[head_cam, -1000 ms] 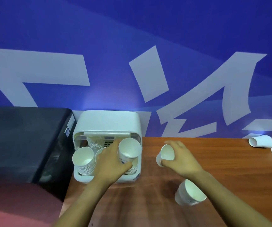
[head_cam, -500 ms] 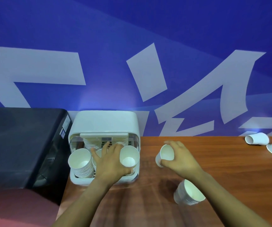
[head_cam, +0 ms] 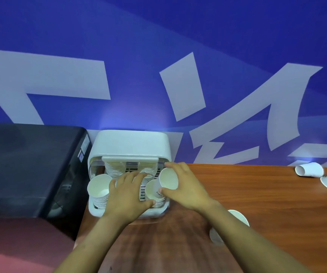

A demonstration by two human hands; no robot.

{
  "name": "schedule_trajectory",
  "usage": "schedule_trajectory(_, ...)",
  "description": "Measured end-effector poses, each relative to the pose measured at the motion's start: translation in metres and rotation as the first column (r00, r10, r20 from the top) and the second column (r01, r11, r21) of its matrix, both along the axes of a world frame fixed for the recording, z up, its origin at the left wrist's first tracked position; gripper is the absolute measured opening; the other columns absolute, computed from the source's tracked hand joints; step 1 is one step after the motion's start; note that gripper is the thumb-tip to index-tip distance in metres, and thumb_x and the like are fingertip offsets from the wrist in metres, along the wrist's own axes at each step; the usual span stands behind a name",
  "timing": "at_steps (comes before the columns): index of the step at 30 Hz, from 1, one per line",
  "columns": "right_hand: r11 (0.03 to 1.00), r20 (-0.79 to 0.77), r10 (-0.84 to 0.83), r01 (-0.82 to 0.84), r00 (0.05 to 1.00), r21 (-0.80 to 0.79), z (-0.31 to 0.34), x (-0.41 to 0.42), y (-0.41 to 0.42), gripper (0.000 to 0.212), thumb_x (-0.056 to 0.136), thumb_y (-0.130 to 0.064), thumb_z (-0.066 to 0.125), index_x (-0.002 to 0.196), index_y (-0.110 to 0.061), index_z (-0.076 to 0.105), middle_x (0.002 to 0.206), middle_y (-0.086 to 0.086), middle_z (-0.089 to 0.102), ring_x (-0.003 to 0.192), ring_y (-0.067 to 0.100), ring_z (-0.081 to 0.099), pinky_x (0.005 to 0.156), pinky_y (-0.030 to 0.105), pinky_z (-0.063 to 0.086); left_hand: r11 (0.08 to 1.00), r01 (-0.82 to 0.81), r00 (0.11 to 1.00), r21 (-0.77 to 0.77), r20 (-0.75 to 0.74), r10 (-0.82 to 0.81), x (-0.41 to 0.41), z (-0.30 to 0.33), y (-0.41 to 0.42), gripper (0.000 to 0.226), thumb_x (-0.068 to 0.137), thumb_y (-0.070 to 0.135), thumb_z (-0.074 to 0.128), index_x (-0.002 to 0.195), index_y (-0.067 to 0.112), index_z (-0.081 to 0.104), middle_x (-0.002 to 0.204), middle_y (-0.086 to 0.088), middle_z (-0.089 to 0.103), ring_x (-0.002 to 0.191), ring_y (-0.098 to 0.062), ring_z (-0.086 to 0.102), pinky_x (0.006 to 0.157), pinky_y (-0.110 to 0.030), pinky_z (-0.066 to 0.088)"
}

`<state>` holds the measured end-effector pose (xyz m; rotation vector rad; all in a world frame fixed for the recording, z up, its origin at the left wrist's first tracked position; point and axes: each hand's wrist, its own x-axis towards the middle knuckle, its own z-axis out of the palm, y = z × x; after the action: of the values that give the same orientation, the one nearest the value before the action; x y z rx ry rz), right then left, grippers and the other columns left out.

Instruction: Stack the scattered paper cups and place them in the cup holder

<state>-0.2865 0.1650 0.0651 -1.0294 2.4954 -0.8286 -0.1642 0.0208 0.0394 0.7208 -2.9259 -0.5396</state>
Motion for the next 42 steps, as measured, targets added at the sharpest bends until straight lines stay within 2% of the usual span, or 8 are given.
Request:
schedule_trajectory(3,0.995,-0.04,0.011,-0.007,0.999,0.095,-0.011,0.003,-0.01,0.078,0.07,-0.047,0.073,0.139,-0.036,0.037,0.136,-0.011,0.041,0.126,0.014,0.042,0.101,0.032,0.041,1.0,0.007,1.0,0.026,0.005,-0.007,0.003,0.004,0.001,0.082,0.072,0.07,0.052,0.143,0.036,0.03,0.147,0.013,0.032,0.139,-0.014,0.024,0.114,-0.04,0.018)
schedule_trajectory(6,0.983,-0.044,0.054,-0.045,0.998,0.18,-0.016,0.005,-0.01,0.086,0.069,-0.054,0.072,0.143,-0.034,0.032,0.144,-0.008,0.038,0.129,0.019,0.039,0.104,0.034,0.038,1.0,0.01,0.999,0.015,0.045,-0.011,0.006,0.008,0.002,0.092,0.064,0.082,0.032,0.143,0.035,0.03,0.146,0.012,0.034,0.138,-0.015,0.026,0.113,-0.041,0.02)
schedule_trajectory(11,0.986,-0.049,0.041,-0.032,0.998,0.161,-0.006,-0.004,0.024,0.069,0.078,-0.046,0.068,0.139,-0.032,0.04,0.14,-0.007,0.04,0.129,0.015,0.041,0.105,0.032,0.038,0.998,0.023,0.999,0.065,-0.037,-0.02,0.001,0.015,0.013,0.068,0.082,0.052,0.06,0.141,0.032,0.034,0.143,0.009,0.039,0.135,-0.017,0.032,0.11,-0.037,0.026)
schedule_trajectory(16,0.99,-0.002,-0.055,0.055,0.998,0.127,0.013,-0.022,0.082,0.036,0.084,-0.038,0.065,0.118,-0.029,0.06,0.11,-0.01,0.061,0.098,0.007,0.057,0.093,0.032,0.048,0.974,0.076,0.975,0.213,-0.222,-0.027,-0.015,0.037,0.055,0.039,0.086,0.032,0.062,0.124,0.026,0.055,0.122,0.008,0.059,0.114,-0.015,0.054,0.093,-0.033,0.044)
schedule_trajectory(20,0.985,0.035,-0.036,0.029,0.999,0.17,0.023,-0.042,0.133,0.033,0.084,-0.029,0.062,0.117,-0.031,0.059,0.1,-0.014,0.06,0.089,0.006,0.057,0.086,0.031,0.05,0.968,0.111,0.969,0.226,-0.241,-0.054,-0.033,0.05,0.104,0.028,0.087,0.033,0.061,0.115,0.03,0.058,0.112,0.015,0.061,0.104,-0.005,0.057,0.086,-0.024,0.043)
schedule_trajectory(26,0.978,0.025,0.027,-0.031,0.999,0.208,0.03,-0.081,0.234,0.038,0.083,-0.029,0.059,0.121,-0.031,0.057,0.105,-0.013,0.061,0.094,0.008,0.059,0.09,0.033,0.049,0.962,0.118,0.981,0.245,-0.177,-0.075,-0.083,0.05,0.212,0.024,0.084,0.034,0.062,0.108,0.028,0.058,0.107,0.014,0.062,0.1,-0.008,0.058,0.088,-0.031,0.048)
schedule_trajectory(32,0.976,0.058,0.008,-0.02,0.998,0.215,0.026,-0.123,0.331,0.034,0.084,-0.033,0.065,0.118,-0.027,0.059,0.1,-0.01,0.06,0.084,0.009,0.055,0.086,0.03,0.049,0.951,0.146,0.989,0.273,-0.064,-0.134,-0.136,0.048,0.314,0.028,0.085,0.037,0.061,0.112,0.03,0.057,0.109,0.015,0.06,0.101,-0.009,0.057,0.085,-0.028,0.048)
schedule_trajectory(42,0.959,0.058,-0.201,0.185,0.978,0.213,0.027,-0.18,0.405,0.028,0.084,-0.036,0.062,0.111,-0.03,0.061,0.093,-0.014,0.062,0.086,0.009,0.059,0.087,0.033,0.051,0.908,0.251,0.963,0.336,0.011,-0.27,-0.218,0.046,0.366,0.029,0.086,0.037,0.061,0.113,0.028,0.057,0.107,0.013,0.06,0.099,-0.013,0.059,0.086,-0.03,0.049)
